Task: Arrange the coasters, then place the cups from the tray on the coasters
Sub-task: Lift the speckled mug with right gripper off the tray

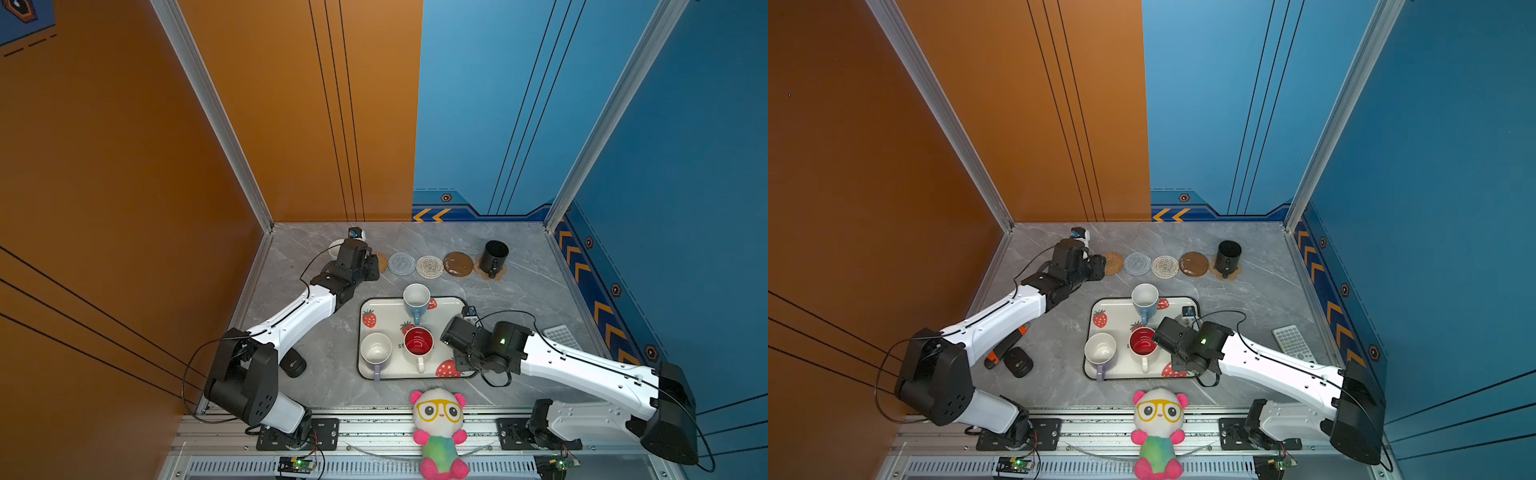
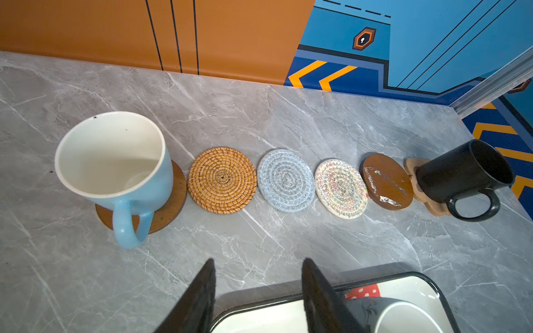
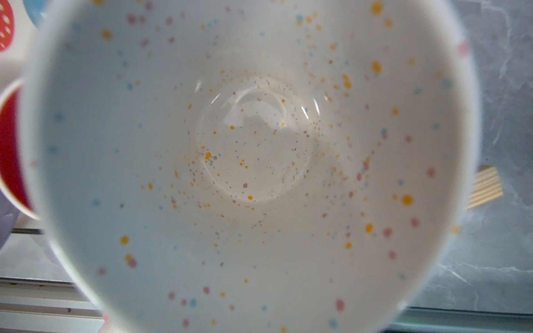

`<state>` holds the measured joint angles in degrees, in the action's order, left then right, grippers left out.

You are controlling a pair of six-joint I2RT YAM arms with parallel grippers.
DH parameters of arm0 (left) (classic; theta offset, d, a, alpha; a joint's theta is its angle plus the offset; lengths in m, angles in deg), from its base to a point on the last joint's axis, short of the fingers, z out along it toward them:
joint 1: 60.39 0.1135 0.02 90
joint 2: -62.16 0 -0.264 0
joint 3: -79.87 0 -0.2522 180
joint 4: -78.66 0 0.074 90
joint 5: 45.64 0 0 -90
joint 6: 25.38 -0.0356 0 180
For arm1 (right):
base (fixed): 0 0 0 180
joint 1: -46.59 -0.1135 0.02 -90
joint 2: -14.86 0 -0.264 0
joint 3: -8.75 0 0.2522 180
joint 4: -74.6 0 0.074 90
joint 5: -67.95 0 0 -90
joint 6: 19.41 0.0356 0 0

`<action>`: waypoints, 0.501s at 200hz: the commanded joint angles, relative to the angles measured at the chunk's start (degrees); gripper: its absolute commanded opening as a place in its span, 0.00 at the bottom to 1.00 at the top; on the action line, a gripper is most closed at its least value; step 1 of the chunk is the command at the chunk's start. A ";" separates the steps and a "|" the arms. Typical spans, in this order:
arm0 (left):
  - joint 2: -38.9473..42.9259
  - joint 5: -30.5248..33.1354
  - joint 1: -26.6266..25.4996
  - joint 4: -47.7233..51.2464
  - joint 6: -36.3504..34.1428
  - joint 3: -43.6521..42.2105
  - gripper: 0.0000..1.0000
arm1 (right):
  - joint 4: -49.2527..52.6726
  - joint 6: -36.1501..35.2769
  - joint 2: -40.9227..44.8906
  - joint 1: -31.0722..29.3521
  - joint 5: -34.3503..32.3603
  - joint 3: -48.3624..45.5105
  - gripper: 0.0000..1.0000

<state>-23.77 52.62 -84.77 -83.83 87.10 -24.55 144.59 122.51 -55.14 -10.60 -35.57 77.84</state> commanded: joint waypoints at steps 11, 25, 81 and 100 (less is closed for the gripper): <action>1.89 0.57 0.56 -0.41 0.37 -1.34 0.49 | 0.81 -10.24 -1.17 6.24 -0.65 6.85 0.00; 2.25 0.71 0.65 -0.66 0.46 -1.59 0.49 | 0.81 -13.82 -3.15 8.71 -0.74 9.43 0.00; 3.14 -0.03 0.65 -1.97 0.37 -2.21 0.49 | 0.64 -26.43 -12.31 16.58 0.18 19.55 0.00; 2.75 0.10 0.65 -2.25 0.39 -2.02 0.49 | -0.42 -29.71 -15.53 21.07 0.97 22.83 0.00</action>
<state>-22.16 52.66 -84.75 -84.88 87.13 -25.95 145.99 99.91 -68.71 6.93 -33.65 95.17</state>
